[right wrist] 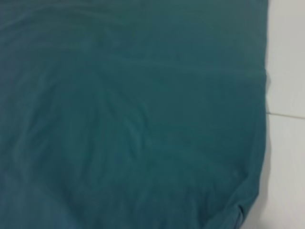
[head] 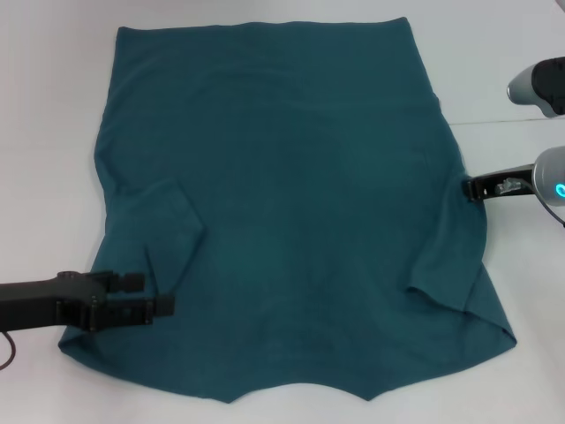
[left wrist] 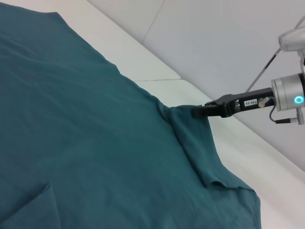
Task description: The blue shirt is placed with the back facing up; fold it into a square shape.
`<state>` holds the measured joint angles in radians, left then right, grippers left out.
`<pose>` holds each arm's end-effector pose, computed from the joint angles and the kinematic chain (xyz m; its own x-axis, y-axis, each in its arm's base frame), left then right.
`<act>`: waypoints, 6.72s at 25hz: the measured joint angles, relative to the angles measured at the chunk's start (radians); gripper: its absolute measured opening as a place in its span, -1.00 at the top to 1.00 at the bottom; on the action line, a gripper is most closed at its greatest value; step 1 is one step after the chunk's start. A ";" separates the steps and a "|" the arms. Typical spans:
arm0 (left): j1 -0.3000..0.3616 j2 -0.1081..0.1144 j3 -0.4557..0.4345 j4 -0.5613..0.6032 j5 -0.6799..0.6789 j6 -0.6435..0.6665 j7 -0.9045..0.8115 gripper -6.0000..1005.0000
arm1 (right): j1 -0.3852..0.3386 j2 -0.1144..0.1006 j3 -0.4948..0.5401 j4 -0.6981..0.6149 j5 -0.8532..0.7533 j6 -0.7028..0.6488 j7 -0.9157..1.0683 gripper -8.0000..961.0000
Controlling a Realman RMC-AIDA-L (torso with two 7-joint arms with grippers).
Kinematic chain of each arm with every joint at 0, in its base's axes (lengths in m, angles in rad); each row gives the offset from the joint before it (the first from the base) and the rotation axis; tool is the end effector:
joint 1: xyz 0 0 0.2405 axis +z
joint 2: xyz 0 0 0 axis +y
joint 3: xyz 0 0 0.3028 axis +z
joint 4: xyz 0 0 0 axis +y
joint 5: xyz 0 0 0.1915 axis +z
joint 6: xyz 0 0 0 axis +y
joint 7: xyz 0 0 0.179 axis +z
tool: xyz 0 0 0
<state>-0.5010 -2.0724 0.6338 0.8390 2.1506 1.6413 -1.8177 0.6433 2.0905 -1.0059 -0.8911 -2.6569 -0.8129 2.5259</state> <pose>-0.2894 0.3414 -0.0273 0.6412 0.6344 0.4318 0.7152 -0.6979 -0.0368 0.3193 0.4618 -0.0168 0.5956 -0.7153 -0.3656 -0.7042 -0.2459 -0.6661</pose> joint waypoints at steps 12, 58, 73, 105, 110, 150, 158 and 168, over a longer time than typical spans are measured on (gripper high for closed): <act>0.012 0.000 0.000 0.000 0.000 0.002 0.000 -0.75 | 0.027 0.002 -0.002 -0.001 0.045 -0.046 0.003 0.91; 0.019 -0.002 0.007 0.002 0.000 0.034 0.020 -0.75 | 0.082 -0.039 0.041 -0.047 0.214 -0.138 0.001 -0.74; 0.002 0.006 0.002 0.002 0.000 0.025 0.016 -0.74 | 0.097 -0.041 0.005 -0.298 -0.269 -0.587 0.126 -0.65; -0.011 0.008 0.006 0.005 0.000 0.025 0.000 -0.75 | 0.179 -0.009 -0.089 0.118 -0.274 -0.264 0.124 0.98; -0.014 0.009 0.005 0.006 0.000 0.025 0.000 -0.75 | 0.183 -0.002 -0.094 0.116 -0.235 -0.258 0.105 0.98; -0.004 0.006 0.005 0.003 -0.001 0.011 0.009 -0.75 | 0.203 0.007 -0.215 -0.059 -0.161 -0.545 0.188 0.27; -0.006 0.007 0.006 0.002 0.000 0.011 0.011 -0.75 | 0.202 0.006 -0.305 -0.050 -0.168 -0.529 0.246 -0.24; -0.005 0.008 0.005 0.001 0.000 0.011 0.011 -0.75 | 0.206 0.005 -0.314 -0.047 -0.195 -0.519 0.262 -0.39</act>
<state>-0.5062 -2.0647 0.6383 0.8405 2.1507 1.6520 -1.8070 0.8490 2.0954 -1.3198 -0.9384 -2.8520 -1.3319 2.7875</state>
